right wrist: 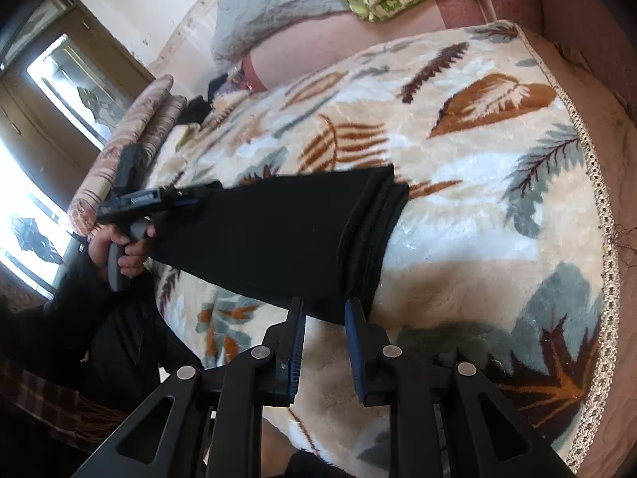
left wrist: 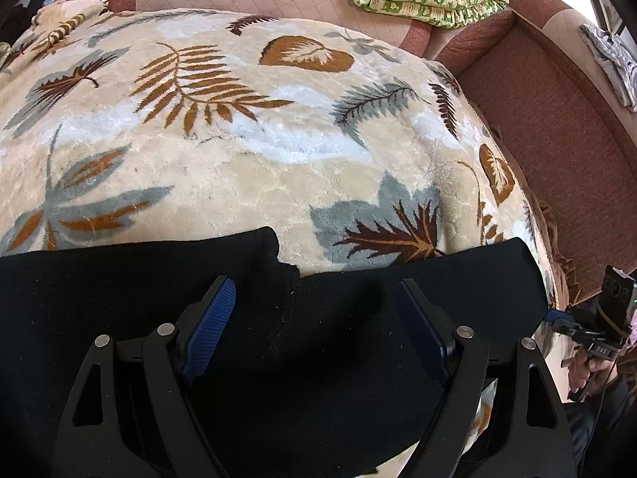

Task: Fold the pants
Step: 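Grasp the pants waist with the left gripper while the right gripper grasps the leg ends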

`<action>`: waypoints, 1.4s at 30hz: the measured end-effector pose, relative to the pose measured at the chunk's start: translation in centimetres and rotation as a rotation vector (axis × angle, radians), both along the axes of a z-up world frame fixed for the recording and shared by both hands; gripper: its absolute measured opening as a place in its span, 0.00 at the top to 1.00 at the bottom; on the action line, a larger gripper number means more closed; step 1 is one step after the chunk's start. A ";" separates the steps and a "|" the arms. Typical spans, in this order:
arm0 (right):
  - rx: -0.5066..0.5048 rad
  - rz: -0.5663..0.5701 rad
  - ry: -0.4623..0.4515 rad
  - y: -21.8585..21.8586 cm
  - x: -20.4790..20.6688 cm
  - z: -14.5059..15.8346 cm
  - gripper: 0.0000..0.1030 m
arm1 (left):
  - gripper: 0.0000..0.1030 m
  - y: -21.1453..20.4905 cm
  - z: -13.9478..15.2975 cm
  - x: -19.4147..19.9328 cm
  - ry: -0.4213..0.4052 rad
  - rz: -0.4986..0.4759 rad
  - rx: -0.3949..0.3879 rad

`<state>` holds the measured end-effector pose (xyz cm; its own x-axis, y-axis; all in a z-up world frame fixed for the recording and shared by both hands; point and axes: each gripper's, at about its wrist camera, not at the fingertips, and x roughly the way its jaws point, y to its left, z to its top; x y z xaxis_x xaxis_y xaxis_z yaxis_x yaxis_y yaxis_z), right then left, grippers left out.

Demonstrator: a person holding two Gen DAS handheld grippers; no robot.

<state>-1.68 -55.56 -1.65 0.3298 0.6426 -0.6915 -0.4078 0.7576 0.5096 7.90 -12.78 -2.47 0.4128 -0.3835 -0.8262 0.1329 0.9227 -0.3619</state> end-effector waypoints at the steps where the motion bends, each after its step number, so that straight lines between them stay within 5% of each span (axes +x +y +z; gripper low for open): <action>1: 0.021 -0.009 -0.003 -0.2 0.0 0.2 0.82 | 0.20 0.0 0.0 0.0 0.000 0.000 0.002; 8: 0.143 -0.075 0.170 -1.6 1.6 -2.4 0.73 | 0.20 0.1 0.1 -0.1 -0.001 0.000 0.005; 14: 0.209 -0.057 0.152 -1.2 1.8 -1.9 0.73 | 0.20 0.0 0.1 0.0 -0.001 0.000 0.010; 20: 0.149 -0.050 0.168 0.2 3.1 -2.4 0.74 | 0.20 0.0 0.1 -0.1 -0.001 0.001 0.011; 23: 0.100 -0.065 0.124 0.2 3.1 -1.4 0.93 | 0.20 0.0 0.1 -0.1 -0.001 0.002 0.010; 26: 0.108 -0.040 0.076 0.2 2.2 -0.3 0.94 | 0.20 0.1 0.2 -0.1 -0.004 0.007 -0.002; 31: 0.143 -0.064 0.073 -1.3 0.9 -0.1 0.97 | 0.20 1.0 0.9 -0.2 -0.022 0.028 -0.103; 36: 0.061 -0.099 0.131 -1.9 1.2 -1.6 0.98 | 0.20 1.4 1.5 -0.1 -0.037 0.042 -0.182; 40: -0.038 -0.111 -0.033 -0.6 0.9 0.8 0.98 | 0.20 0.5 3.1 -1.0 -0.095 -0.046 -0.322; 42: -0.041 -0.093 -0.120 0.6 1.0 2.5 0.98 | 0.20 -1.6 3.7 -1.8 -0.125 -0.141 -0.320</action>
<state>-0.71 -54.96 0.89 0.4683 0.5772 -0.6689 -0.3909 0.8144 0.4290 6.09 -14.35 1.22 0.4275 -0.6745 -0.6019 0.3115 0.7349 -0.6024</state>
